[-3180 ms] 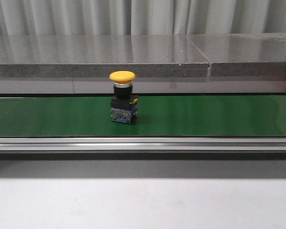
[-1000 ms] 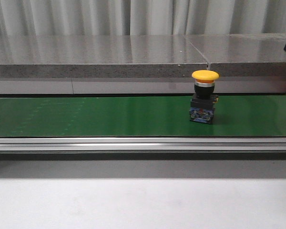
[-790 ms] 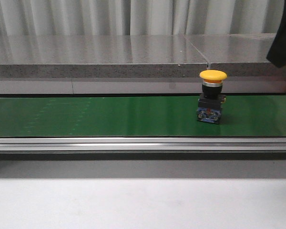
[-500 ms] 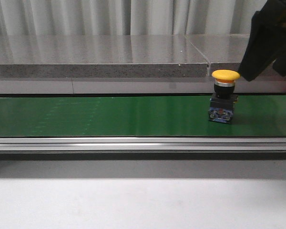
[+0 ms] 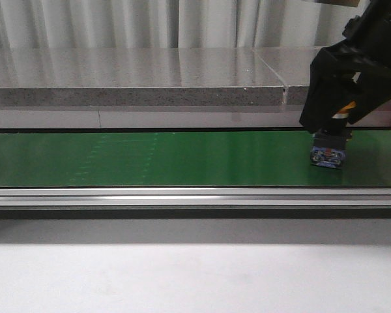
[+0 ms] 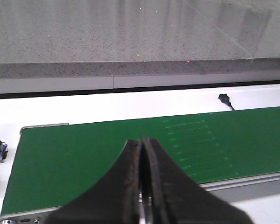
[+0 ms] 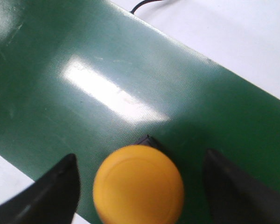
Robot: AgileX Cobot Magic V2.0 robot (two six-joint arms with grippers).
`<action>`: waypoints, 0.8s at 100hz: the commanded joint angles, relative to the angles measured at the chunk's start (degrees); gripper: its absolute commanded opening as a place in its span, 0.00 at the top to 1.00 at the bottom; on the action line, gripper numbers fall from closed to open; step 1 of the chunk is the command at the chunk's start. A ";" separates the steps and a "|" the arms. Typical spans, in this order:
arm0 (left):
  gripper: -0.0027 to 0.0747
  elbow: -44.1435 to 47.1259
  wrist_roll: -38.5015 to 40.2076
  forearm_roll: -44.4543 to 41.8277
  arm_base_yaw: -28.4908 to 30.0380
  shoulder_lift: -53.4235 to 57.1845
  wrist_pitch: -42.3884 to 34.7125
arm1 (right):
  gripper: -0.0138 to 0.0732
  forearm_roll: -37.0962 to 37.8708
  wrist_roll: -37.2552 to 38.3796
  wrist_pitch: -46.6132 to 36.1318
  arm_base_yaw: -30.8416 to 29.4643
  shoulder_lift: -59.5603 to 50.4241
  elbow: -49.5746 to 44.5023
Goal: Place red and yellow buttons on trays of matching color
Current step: 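Lower the right gripper onto the yellow button on the belt and grasp it, then carry the yellow button into the yellow tray and open the right gripper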
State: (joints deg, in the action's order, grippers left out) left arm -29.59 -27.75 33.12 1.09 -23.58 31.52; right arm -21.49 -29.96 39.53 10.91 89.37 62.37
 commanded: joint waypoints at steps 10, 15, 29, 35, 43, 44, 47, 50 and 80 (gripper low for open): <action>0.99 -1.51 -0.04 1.94 -0.26 -0.35 -3.42 | 0.69 -1.52 -0.38 -1.76 -0.08 -1.80 1.44; 0.99 -1.51 -0.04 1.94 -0.26 -0.35 -3.42 | 0.74 -1.52 0.20 -1.28 -0.13 -1.80 1.44; 0.99 -1.51 -0.04 1.94 -0.26 -0.35 -3.42 | 0.75 -1.52 2.29 0.89 -1.50 -2.83 1.44; 0.99 -1.51 -0.04 1.94 -0.26 -0.35 -3.42 | 0.75 -1.52 3.31 1.66 -3.11 -4.06 1.49; 0.99 -1.51 -0.04 1.94 -0.26 -0.35 -3.42 | 0.75 -1.46 5.26 2.38 -5.90 -6.76 1.63; 0.99 -1.51 -0.04 1.94 -0.26 -0.35 -3.42 | 0.75 -1.46 5.41 2.43 -6.52 -7.02 1.63; 0.99 -1.51 -0.04 1.94 -0.26 -0.35 -3.42 | 0.75 -1.46 6.16 2.43 -7.88 -8.14 1.63; 0.99 -1.51 -0.04 1.94 -0.26 -0.35 -3.42 | 0.75 -1.46 6.76 2.58 -9.40 -9.60 1.63; 0.99 -1.51 -0.04 1.94 -0.26 -0.35 -3.42 | 0.75 -1.46 9.55 4.30 -31.92 -17.55 1.63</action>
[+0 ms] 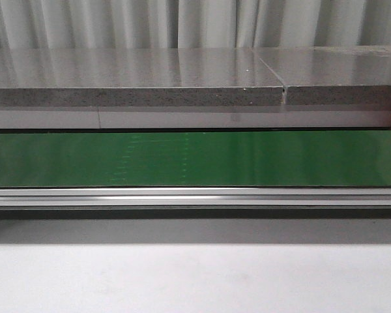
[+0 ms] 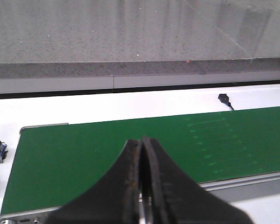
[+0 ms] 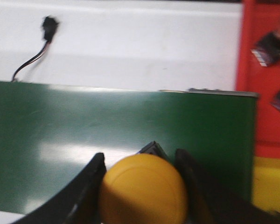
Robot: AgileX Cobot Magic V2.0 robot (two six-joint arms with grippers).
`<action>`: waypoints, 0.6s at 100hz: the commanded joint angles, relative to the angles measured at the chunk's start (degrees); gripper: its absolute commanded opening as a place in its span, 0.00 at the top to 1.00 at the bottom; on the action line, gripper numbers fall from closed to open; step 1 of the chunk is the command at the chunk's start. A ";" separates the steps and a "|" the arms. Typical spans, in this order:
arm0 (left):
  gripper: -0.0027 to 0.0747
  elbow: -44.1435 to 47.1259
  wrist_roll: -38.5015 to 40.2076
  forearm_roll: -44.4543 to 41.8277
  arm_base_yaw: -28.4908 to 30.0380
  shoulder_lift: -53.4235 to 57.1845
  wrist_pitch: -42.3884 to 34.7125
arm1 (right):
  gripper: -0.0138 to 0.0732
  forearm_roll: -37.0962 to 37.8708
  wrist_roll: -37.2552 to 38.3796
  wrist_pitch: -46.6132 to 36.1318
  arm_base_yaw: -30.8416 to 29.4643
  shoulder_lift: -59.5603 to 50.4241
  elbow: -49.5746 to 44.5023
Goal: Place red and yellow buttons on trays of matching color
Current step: 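Carry the yellow button into the yellow tray and open the right gripper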
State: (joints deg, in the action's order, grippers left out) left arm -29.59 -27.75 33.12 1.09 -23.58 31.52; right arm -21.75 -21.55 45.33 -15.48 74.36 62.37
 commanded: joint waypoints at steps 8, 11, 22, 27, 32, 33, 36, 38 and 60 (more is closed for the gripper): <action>0.99 -1.51 -0.04 1.94 -0.26 -0.35 -3.42 | 0.75 -1.20 2.19 -2.01 -11.89 -2.37 1.45; 0.99 -1.51 -0.04 1.94 -0.26 -0.35 -3.42 | 0.75 -1.20 2.60 -2.77 -14.58 -2.17 1.31; 0.99 -1.51 -0.04 1.94 -0.26 -0.35 -3.42 | 0.75 -1.20 6.07 -6.79 -21.69 -0.75 0.90; 0.99 -1.51 -0.04 1.94 -0.26 -0.35 -3.42 | 0.75 -1.20 7.35 -8.36 -24.65 -0.03 0.90; 0.99 -1.51 -0.04 1.94 -0.26 -0.35 -3.42 | 0.75 -1.20 8.16 -9.68 -26.58 0.72 0.90; 0.99 -1.51 -0.04 1.94 -0.26 -0.35 -3.42 | 0.75 -1.20 8.31 -9.97 -26.81 0.97 0.90; 0.99 -1.51 -0.04 1.94 -0.26 -0.35 -3.42 | 0.75 -1.20 8.67 -10.49 -27.60 1.38 0.90; 0.99 -1.51 -0.04 1.94 -0.26 -0.35 -3.42 | 0.75 -1.20 8.81 -10.80 -28.06 1.80 0.90; 0.99 -1.51 -0.04 1.94 -0.26 -0.35 -3.42 | 0.75 -1.20 8.93 -12.23 -28.72 7.29 0.90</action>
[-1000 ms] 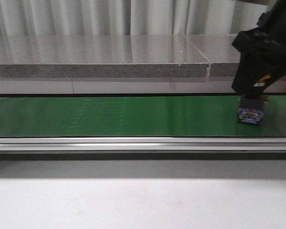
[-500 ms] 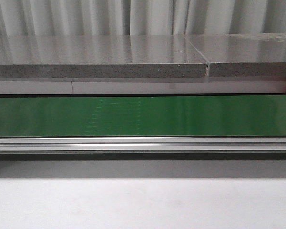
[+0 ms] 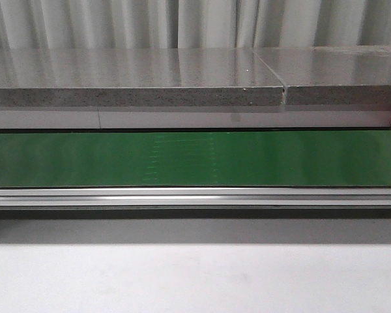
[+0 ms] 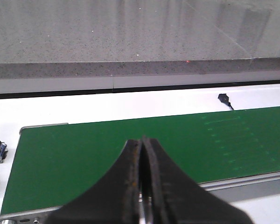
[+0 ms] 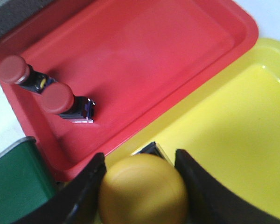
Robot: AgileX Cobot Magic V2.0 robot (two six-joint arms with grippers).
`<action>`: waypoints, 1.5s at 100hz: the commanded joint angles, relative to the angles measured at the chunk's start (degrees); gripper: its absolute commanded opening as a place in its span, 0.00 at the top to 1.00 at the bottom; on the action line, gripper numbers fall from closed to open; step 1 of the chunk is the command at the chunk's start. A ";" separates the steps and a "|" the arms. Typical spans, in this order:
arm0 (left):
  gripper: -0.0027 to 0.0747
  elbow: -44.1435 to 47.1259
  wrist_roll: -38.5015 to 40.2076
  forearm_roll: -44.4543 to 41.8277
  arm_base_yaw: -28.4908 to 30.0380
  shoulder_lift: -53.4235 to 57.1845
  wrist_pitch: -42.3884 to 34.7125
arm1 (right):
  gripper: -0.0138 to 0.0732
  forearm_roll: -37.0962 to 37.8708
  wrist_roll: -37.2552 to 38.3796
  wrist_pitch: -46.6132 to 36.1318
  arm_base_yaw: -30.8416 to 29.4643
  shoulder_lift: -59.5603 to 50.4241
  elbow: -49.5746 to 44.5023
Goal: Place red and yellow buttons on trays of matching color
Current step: 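Carry the yellow button into the yellow tray and open the right gripper, then lift the right gripper back above the belt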
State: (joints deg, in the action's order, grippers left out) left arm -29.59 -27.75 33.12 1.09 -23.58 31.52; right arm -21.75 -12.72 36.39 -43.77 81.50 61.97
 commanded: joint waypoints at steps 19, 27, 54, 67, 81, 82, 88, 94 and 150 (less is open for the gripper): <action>0.99 -1.51 -0.04 1.94 -0.26 -0.35 -3.42 | 0.75 0.19 0.10 -4.55 -0.43 4.80 1.09; 0.99 -1.51 -0.04 1.94 -0.26 -0.35 -3.42 | 0.75 0.54 0.10 -5.04 -0.43 6.57 1.09; 0.99 -1.51 -0.04 1.94 -0.26 -0.35 -3.42 | 0.75 0.52 0.10 -6.61 -0.43 10.58 1.09; 0.99 -1.51 -0.04 1.94 -0.26 -0.35 -3.42 | 0.75 0.52 0.10 -6.56 -0.43 12.50 1.03; 0.99 -1.51 -0.04 1.94 -0.26 -0.35 -3.42 | 0.75 0.52 0.10 -6.74 -0.43 13.89 0.92; 0.99 -1.51 -0.04 1.94 -0.26 -0.35 -3.42 | 0.75 0.52 0.10 -6.74 -0.43 13.94 0.92; 0.99 -1.51 -0.04 1.94 -0.26 -0.35 -3.42 | 0.75 0.52 0.10 -6.85 -0.43 14.50 0.92; 0.99 -1.51 -0.04 1.94 -0.26 -0.35 -3.42 | 0.75 0.52 0.10 -6.85 -0.43 15.06 0.92; 0.99 -1.51 -0.04 1.94 -0.26 -0.35 -3.42 | 0.16 -1.09 0.10 -6.05 -0.37 16.43 1.48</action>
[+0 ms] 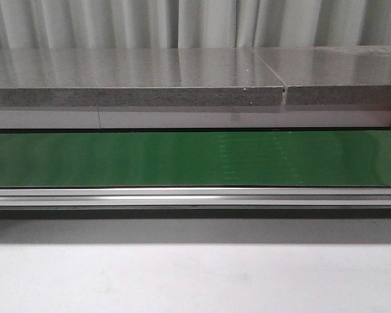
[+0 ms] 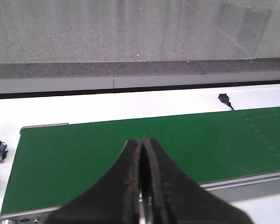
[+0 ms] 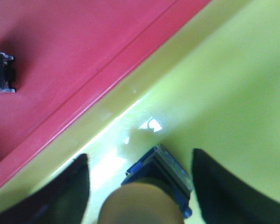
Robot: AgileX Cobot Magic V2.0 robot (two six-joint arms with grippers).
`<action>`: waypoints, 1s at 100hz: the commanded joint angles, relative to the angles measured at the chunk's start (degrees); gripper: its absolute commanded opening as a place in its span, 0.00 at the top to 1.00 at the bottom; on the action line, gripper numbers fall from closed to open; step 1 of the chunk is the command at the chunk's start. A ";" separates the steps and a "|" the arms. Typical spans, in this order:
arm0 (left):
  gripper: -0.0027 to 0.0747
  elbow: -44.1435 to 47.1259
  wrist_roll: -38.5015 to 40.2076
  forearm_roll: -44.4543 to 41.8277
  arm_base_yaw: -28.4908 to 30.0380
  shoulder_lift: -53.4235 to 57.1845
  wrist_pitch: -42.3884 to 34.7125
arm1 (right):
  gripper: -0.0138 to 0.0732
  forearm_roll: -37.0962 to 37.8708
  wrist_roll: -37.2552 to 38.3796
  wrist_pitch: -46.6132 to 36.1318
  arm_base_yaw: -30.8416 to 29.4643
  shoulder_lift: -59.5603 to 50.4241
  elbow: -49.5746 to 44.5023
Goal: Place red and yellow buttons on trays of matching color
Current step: 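Lift the right gripper back above the belt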
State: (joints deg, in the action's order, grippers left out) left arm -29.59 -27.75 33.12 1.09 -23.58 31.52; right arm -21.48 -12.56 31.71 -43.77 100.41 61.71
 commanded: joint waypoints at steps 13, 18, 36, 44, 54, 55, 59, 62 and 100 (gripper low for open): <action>0.99 -1.51 -0.04 1.94 -0.26 -0.35 -3.42 | 0.15 -3.46 -0.06 0.08 -0.37 -3.51 3.11; 0.99 -1.51 -0.04 1.94 -0.26 -0.35 -3.42 | 0.15 -4.38 -0.06 0.14 -0.33 -4.61 3.60; 0.99 -1.51 -0.04 1.94 -0.26 -0.35 -3.42 | 0.15 -7.37 -0.06 -0.98 1.33 -11.04 4.92; 0.99 -1.51 -0.04 1.94 -0.26 -0.35 -3.42 | 0.15 -7.37 -0.16 -1.95 4.01 -14.23 4.92; 0.99 -1.51 -0.04 1.94 -0.26 -0.35 -3.42 | 0.15 -7.37 -1.42 -2.91 8.54 -18.09 4.92; 0.99 -1.51 -0.04 1.94 -0.26 -0.35 -3.42 | 0.15 -7.37 -1.48 -2.97 8.89 -18.64 4.92; 0.99 -1.51 -0.04 1.94 -0.26 -0.35 -3.42 | 0.15 -7.37 -2.04 -3.15 11.16 -19.95 4.92; 0.99 -1.51 -0.04 1.94 -0.26 -0.35 -3.42 | 0.15 -7.37 -2.58 -3.29 12.76 -21.26 4.92; 0.99 -1.51 -0.04 1.94 -0.26 -0.35 -3.42 | 0.15 -7.37 -13.15 -6.19 34.48 -33.57 -1.35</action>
State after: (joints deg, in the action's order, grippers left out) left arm -29.59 -27.75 33.12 1.09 -23.58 31.52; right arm -27.80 -22.70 29.46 -12.54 70.75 60.91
